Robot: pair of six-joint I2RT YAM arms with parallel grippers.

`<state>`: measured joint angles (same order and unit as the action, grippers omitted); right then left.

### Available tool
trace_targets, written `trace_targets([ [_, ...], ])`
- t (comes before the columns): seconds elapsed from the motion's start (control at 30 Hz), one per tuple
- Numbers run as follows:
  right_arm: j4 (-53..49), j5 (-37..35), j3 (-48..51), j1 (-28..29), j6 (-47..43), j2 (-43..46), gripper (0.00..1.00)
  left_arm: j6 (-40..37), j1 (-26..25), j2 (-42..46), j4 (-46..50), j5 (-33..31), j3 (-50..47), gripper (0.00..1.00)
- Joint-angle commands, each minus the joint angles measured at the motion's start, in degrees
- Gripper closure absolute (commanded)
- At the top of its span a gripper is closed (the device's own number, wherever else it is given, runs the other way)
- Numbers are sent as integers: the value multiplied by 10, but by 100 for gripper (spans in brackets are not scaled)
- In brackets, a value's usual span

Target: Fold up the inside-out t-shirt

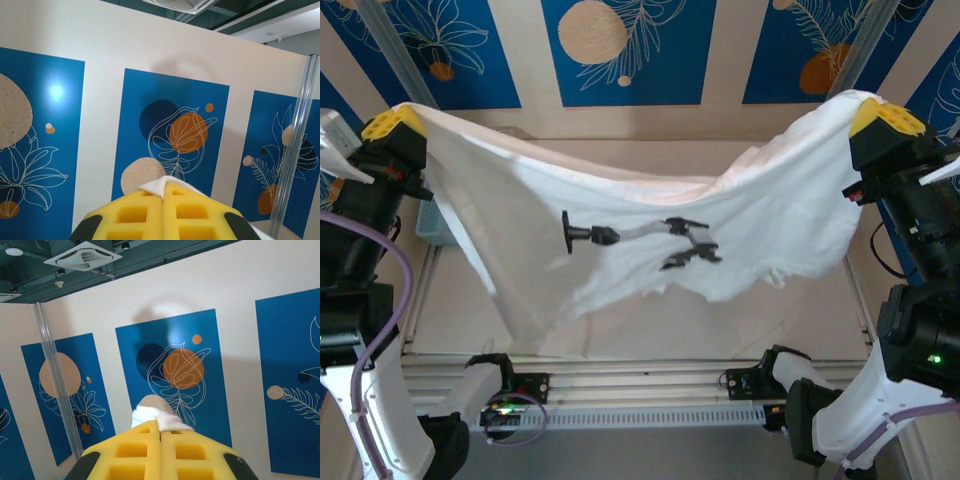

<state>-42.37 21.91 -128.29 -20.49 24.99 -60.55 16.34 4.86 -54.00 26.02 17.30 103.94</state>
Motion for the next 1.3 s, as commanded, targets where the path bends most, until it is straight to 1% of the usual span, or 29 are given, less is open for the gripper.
trace_targets([
  [0.0,38,-3,57,-3,4,-30,100,9,6,-58,-34,4,-62,100],
  [0.07,76,8,95,-1,14,-43,100,27,5,-88,-63,14,-100,100],
  [0.17,102,15,117,15,12,-78,100,38,-1,-125,-99,13,-137,100],
  [0.3,106,-10,108,58,-18,-123,100,38,-4,-160,-115,10,-146,100],
  [0.4,96,-17,85,77,-33,-151,100,36,-4,-165,-120,8,-140,100],
  [0.5,93,-15,69,83,-34,-160,100,35,-4,-154,-121,11,-132,100],
  [0.63,65,-22,37,82,-41,-148,100,42,-4,-119,-120,18,-119,100],
  [0.93,9,-44,8,66,-48,-53,100,47,-4,4,-96,19,-83,100],
  [1.03,-15,-55,-13,66,-56,-31,100,48,-4,29,-87,20,-67,100],
  [1.13,-20,-63,-34,68,-61,-20,100,54,-4,37,-84,24,-53,100],
  [1.27,-26,-70,-70,68,-71,-36,100,55,-4,19,-90,24,-44,100],
])
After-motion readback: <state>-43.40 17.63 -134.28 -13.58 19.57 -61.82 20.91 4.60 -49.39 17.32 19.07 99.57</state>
